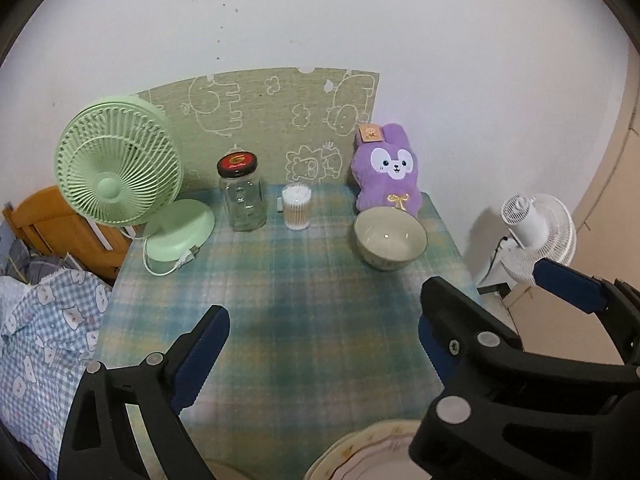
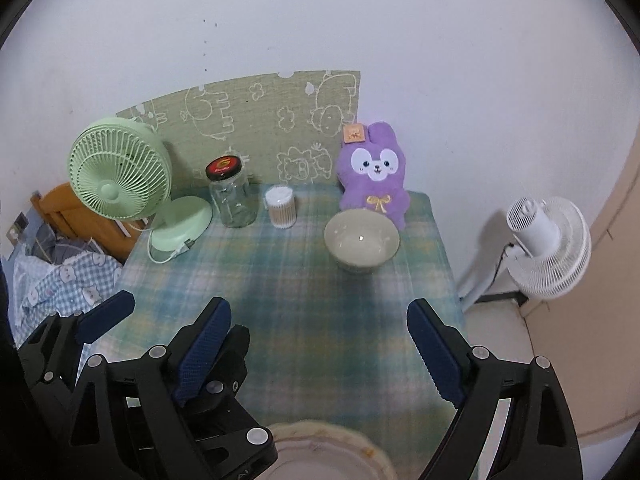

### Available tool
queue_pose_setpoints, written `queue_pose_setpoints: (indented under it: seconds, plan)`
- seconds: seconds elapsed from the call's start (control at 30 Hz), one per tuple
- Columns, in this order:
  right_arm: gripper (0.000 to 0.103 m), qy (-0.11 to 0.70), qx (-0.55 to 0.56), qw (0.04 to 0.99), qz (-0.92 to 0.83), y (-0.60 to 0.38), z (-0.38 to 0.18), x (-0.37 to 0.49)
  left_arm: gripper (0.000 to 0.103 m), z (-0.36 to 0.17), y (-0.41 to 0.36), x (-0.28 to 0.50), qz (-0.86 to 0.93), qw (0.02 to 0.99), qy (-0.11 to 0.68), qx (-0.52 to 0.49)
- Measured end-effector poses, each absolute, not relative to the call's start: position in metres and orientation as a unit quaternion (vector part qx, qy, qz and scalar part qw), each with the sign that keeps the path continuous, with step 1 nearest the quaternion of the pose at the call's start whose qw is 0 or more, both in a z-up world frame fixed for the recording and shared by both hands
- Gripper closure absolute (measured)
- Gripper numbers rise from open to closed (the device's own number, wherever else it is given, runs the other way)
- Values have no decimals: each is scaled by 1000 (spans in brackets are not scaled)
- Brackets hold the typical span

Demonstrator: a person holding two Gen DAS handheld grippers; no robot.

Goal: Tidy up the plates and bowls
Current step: 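Move both grippers toward the cream bowl beside the purple plush toy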

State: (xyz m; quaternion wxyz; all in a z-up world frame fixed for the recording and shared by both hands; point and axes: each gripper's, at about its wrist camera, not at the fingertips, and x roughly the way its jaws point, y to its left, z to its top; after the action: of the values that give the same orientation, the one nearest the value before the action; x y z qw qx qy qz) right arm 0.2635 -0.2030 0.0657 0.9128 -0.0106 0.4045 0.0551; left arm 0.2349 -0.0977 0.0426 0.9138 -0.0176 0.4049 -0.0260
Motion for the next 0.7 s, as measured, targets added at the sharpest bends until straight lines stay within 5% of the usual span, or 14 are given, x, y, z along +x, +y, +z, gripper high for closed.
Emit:
queue_pose_setpoints:
  seconds: [0.7]
  plan:
    - [11,409,-46,910,55,-251,16,399,10,-15,-144,360,24,902,430,-21]
